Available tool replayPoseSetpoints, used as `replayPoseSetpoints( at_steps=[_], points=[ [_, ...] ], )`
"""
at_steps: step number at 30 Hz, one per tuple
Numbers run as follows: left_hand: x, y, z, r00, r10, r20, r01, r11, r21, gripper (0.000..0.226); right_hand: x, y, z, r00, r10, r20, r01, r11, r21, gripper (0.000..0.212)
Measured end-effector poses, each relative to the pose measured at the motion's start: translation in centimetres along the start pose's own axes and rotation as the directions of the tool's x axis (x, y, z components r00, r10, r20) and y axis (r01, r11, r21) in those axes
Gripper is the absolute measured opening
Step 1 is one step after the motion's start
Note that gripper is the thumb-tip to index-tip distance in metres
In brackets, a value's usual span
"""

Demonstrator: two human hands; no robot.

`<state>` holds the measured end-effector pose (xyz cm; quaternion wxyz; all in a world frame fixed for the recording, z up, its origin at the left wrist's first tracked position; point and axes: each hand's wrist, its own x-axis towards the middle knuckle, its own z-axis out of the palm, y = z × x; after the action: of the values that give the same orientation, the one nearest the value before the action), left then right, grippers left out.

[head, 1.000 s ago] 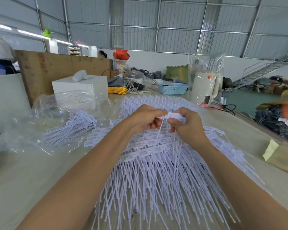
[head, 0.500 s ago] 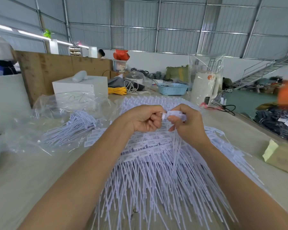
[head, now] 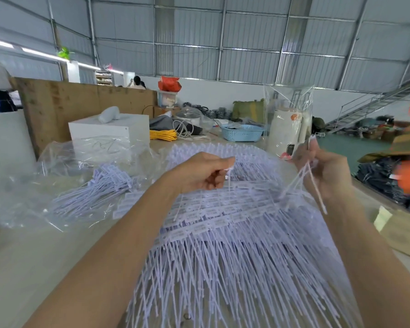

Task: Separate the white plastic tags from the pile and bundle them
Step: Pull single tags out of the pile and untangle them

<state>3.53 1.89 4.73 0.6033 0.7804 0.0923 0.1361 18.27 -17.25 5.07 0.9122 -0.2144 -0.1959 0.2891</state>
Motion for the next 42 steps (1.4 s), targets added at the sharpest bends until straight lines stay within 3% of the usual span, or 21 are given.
replayPoseSetpoints(
  at_steps=[2,3,4,6,8,12,20,22,26,29,31,35,37,40,42],
  points=[
    [0.2,-0.4,0.3,1.0,0.017,0.022,-0.019,0.993,0.118,0.036,-1.0,1.0,1.2,0.982,0.155,0.105,-0.154,0.988,-0.021,0.018],
    [0.3,-0.4,0.4,0.999,0.027,0.029,-0.031,0.987,0.159,0.037,-1.2,1.8,1.6,0.975,0.205,0.085,-0.191,0.97,-0.148,0.014],
    [0.4,-0.4,0.6,0.999,0.041,0.028,-0.045,0.982,0.181,0.037,-1.5,3.0,2.0,0.974,0.222,0.037,-0.198,0.925,-0.325,0.005],
    [0.5,-0.4,1.1,0.997,0.078,0.008,-0.078,0.972,0.221,0.036,-1.7,5.3,2.2,0.97,0.242,0.001,-0.183,0.735,-0.653,0.013],
    [0.6,-0.3,1.5,0.991,0.132,-0.013,-0.121,0.939,0.321,0.039,-2.0,6.4,2.1,0.961,0.274,0.025,-0.166,0.648,-0.744,0.013],
    [0.4,-0.2,1.7,0.99,0.143,-0.009,-0.131,0.926,0.354,0.044,-2.1,6.6,1.9,0.973,0.223,0.054,-0.116,0.68,-0.724,0.01],
    [-0.1,0.2,2.7,0.995,0.094,0.042,-0.103,0.933,0.345,0.071,-2.5,7.7,2.2,0.989,0.114,0.092,-0.004,0.648,-0.762,0.009],
    [-0.2,0.5,2.8,0.992,0.124,0.033,-0.128,0.939,0.318,0.069,-2.5,7.5,2.4,0.991,0.089,0.101,0.018,0.655,-0.755,0.007],
    [-0.7,1.2,3.1,0.987,0.161,0.006,-0.156,0.953,0.259,0.043,-2.3,6.5,2.9,0.999,0.02,0.031,0.007,0.714,-0.7,0.009],
    [-1.1,2.2,4.0,0.989,0.141,0.03,-0.145,0.962,0.23,0.056,-1.7,4.5,3.5,0.998,-0.061,-0.024,0.035,0.812,-0.583,0.009],
    [-1.5,2.7,5.1,0.99,0.091,0.109,-0.109,0.979,0.17,0.064,-1.2,3.5,4.1,0.988,-0.132,-0.078,0.072,0.847,-0.527,0.005],
    [-2.0,3.1,7.2,0.974,0.048,0.223,-0.021,0.992,-0.121,0.061,-0.6,3.3,4.8,0.944,-0.308,-0.12,0.15,0.724,-0.674,0.015],
    [-1.8,3.2,7.4,0.989,0.083,0.125,-0.077,0.995,-0.056,0.05,-0.4,3.8,5.1,0.93,-0.334,-0.155,0.155,0.737,-0.658,0.017],
    [-1.5,3.1,6.0,0.989,0.13,-0.072,-0.115,0.976,0.183,0.032,0.0,5.2,5.6,0.942,-0.287,-0.174,0.133,0.796,-0.591,0.029],
    [-1.4,2.6,4.5,0.98,0.152,-0.129,-0.107,0.946,0.306,0.012,0.4,6.7,6.1,0.954,-0.247,-0.168,0.113,0.818,-0.563,0.028]
  ],
)
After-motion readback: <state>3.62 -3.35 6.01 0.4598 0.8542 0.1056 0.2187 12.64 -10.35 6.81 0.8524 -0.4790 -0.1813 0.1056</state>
